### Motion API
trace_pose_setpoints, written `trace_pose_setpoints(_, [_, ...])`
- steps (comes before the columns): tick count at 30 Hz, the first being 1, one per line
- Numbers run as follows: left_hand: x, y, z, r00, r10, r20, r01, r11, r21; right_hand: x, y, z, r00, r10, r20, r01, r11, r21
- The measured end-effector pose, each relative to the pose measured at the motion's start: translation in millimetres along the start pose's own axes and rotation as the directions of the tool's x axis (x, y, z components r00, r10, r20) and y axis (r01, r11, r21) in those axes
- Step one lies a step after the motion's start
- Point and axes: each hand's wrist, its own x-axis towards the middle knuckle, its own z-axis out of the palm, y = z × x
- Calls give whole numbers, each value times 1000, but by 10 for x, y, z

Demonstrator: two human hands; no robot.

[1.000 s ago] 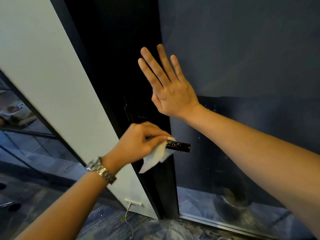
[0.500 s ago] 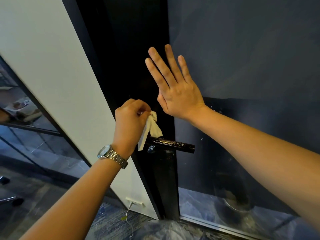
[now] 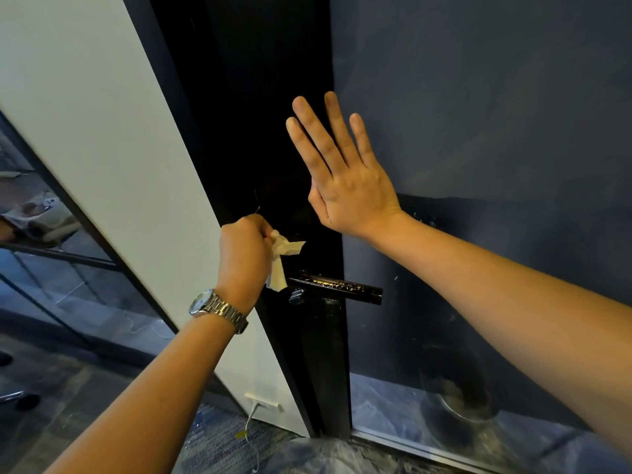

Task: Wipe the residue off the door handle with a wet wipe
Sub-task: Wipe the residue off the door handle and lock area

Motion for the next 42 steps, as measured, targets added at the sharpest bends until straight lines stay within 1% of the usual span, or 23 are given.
trace_pose_setpoints(1, [14,20,-13,999,35,-28,-34,999,32,-4,-5,1,1000,2,0,-2,1000,1])
trace_pose_setpoints(4, [119,143,-24,966,240,-91,-228,965,126,2,-8,6,1000,5,-3,-5,1000,-11])
trace_pose_setpoints(6, [139,203,0,954,286,-88,-267,947,180,0,-15,0,1000,3,0,-3,1000,-8])
trace_pose_setpoints(8, [117,177,20,951,297,-87,-278,943,182,-2,-9,-2,1000,4,-1,-4,1000,-4])
trace_pose_setpoints(10, [68,109,2,961,263,-81,-247,955,165,-3,-2,-4,1000,5,-3,-5,1000,-1])
trace_pose_setpoints(16, [-1,93,-41,995,81,-56,-78,996,50,-18,-8,16,1000,11,10,-11,1000,8])
trace_pose_setpoints(19, [-4,82,17,999,-46,3,46,999,4,-19,-15,21,1000,13,9,-14,1000,17])
trace_pose_setpoints(21, [-36,96,43,996,-86,-8,85,995,-50,-20,-17,29,1000,11,6,-12,1000,19])
trace_pose_setpoints(23, [-105,142,44,998,-15,-58,10,997,-76,-15,-13,35,1000,8,3,-9,1000,14])
trace_pose_setpoints(25, [-171,163,28,983,145,-115,-150,988,-39,-16,-13,36,1000,6,5,-6,1000,13])
trace_pose_setpoints(26, [-192,169,23,967,230,-107,-231,973,-2,-17,-13,35,1000,8,7,-8,1000,13])
trace_pose_setpoints(28, [-201,180,36,929,368,-25,-365,927,80,-15,-15,30,1000,13,15,-13,1000,17])
trace_pose_setpoints(30, [-180,192,42,899,438,11,-435,889,144,-16,-19,33,1000,11,14,-11,1000,24])
trace_pose_setpoints(31, [-160,181,46,909,416,-6,-411,901,141,-17,-18,31,1000,8,10,-8,1000,28])
trace_pose_setpoints(32, [-143,164,45,938,344,-37,-339,935,103,-17,-17,29,1000,5,7,-5,999,31])
trace_pose_setpoints(34, [-115,97,43,994,89,-58,-90,996,-14,-18,-17,30,1000,4,6,-5,999,41])
trace_pose_setpoints(35, [-117,55,52,999,-30,-37,27,997,-74,-18,-15,31,1000,4,7,-5,999,43])
trace_pose_setpoints(36, [-126,20,69,993,-117,-9,115,984,-135,-17,-14,34,1000,4,9,-4,999,42])
trace_pose_setpoints(38, [-141,-15,102,976,-216,39,219,948,-232,-13,-9,35,1000,8,9,-8,999,37])
trace_pose_setpoints(39, [-142,-19,108,960,-270,75,280,917,-283,-12,-10,35,1000,9,7,-10,999,36])
trace_pose_setpoints(40, [-136,-37,120,931,-343,126,365,860,-357,-13,-10,35,1000,10,5,-10,999,36])
trace_pose_setpoints(41, [-129,-52,130,878,-427,217,478,742,-470,-14,-15,37,1000,9,4,-10,999,37])
trace_pose_setpoints(42, [-133,-55,133,803,-489,342,590,566,-577,-16,-19,38,1000,10,5,-10,999,40])
